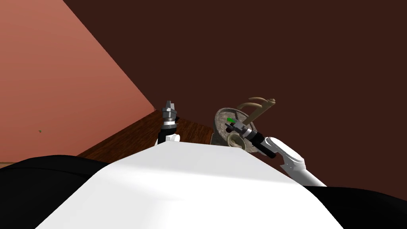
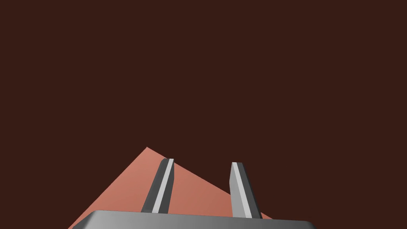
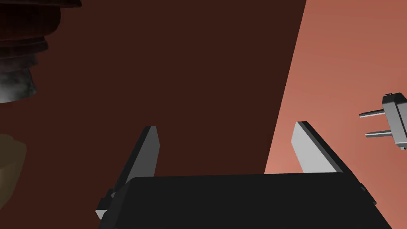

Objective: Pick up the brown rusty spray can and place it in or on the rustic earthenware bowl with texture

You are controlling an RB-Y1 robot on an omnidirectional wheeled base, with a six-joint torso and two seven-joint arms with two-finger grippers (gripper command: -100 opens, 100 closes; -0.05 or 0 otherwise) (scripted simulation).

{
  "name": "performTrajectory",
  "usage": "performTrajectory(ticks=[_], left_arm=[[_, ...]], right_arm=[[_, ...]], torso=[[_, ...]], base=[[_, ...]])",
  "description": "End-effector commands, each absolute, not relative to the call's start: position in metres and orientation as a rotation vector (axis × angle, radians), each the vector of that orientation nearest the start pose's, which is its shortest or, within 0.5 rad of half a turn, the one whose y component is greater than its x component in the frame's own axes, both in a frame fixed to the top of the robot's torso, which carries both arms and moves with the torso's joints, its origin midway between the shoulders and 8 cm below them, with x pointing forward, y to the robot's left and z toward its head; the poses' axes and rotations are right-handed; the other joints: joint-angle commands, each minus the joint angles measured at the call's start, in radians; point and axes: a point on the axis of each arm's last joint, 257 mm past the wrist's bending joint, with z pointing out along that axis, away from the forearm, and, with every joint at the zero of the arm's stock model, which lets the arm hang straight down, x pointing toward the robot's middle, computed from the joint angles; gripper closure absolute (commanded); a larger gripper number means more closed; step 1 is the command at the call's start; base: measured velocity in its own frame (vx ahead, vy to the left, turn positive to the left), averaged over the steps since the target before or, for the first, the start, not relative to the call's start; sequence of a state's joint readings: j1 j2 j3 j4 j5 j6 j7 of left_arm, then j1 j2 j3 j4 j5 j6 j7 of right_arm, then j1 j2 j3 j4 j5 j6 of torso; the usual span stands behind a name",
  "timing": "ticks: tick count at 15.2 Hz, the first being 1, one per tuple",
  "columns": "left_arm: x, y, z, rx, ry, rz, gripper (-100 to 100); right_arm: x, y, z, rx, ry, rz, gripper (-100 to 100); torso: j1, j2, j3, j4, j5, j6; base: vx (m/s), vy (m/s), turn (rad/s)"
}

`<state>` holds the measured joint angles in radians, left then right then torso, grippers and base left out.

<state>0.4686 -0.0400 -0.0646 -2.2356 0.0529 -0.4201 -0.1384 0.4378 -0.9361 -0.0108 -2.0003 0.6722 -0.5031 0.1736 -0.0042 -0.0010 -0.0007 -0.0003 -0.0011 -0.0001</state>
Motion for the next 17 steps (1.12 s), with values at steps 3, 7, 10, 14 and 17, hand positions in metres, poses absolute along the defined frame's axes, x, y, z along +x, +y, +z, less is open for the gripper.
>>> performTrajectory(ticks=[3,7,10,14,17], left_arm=[[0.370,0.265,-0.001,-0.747,0.659,-1.265,0],[0.370,0.265,-0.001,-0.747,0.659,-1.265,0],[0.370,0.265,-0.001,-0.747,0.659,-1.265,0],[0.370,0.265,-0.001,-0.748,0.659,-1.265,0],[0.370,0.265,-0.001,-0.748,0.659,-1.265,0]], right_arm=[[0.382,-0.274,-0.179,-0.760,1.620,0.341,-100],[0.385,-0.307,-0.202,-0.910,1.673,0.189,-100],[0.385,-0.327,-0.215,-0.996,1.703,0.107,-100],[0.382,-0.344,-0.228,-1.075,1.729,0.039,-100],[0.383,-0.340,-0.224,-1.056,1.722,0.056,100]], torso=[[0.001,0.001,0.001,0.000,0.000,0.000],[0.002,0.002,0.001,0.000,0.001,0.000],[0.001,0.002,0.001,0.000,0.000,0.000],[0.002,0.001,0.001,0.000,0.000,0.000],[0.003,0.001,0.000,0.000,0.001,0.000]], base=[[-0.025,-0.032,0.091],[-0.025,-0.032,0.093],[-0.029,-0.038,0.110],[-0.017,-0.031,0.043],[-0.004,-0.009,0.005]])
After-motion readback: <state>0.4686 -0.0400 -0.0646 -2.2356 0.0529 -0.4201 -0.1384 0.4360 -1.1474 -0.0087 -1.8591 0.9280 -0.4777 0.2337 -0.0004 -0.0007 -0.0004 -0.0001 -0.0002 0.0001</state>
